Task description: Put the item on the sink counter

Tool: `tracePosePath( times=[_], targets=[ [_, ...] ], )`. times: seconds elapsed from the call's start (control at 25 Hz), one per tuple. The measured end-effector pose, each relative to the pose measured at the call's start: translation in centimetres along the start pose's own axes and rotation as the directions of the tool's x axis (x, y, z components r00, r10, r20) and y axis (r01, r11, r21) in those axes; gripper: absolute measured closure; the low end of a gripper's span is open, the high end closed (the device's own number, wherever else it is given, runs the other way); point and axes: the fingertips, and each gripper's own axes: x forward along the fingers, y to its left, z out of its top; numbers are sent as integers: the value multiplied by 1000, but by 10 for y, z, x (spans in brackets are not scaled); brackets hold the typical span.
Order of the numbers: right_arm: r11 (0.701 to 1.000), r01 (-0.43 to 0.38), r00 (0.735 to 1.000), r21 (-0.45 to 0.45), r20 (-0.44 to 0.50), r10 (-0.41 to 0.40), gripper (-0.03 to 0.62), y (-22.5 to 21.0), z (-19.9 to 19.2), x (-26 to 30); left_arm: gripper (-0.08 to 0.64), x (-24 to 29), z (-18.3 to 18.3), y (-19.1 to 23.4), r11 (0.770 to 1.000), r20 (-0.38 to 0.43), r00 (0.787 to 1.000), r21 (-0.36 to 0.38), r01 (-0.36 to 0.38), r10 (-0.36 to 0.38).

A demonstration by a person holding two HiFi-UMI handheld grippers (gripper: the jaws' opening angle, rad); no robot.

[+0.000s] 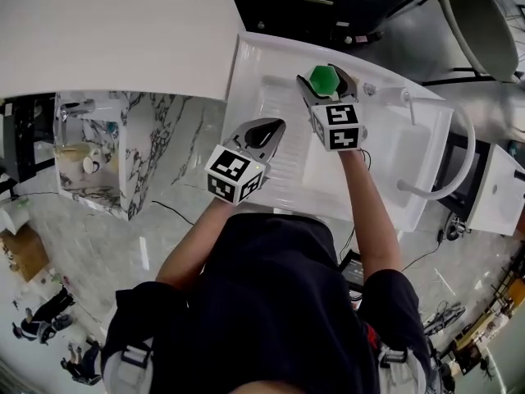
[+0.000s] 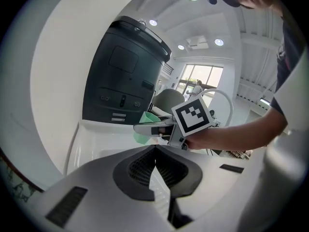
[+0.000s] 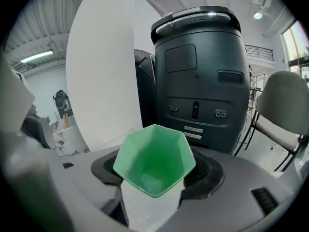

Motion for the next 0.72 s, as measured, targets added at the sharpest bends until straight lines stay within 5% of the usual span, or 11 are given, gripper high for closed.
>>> tracePosePath(
  times=[0.72],
  targets=[
    [998,53,999,18,-11,-53,261,-15,-18,39,548,6,-8,17,1000,-44,999,-14,7,-8]
  ],
)
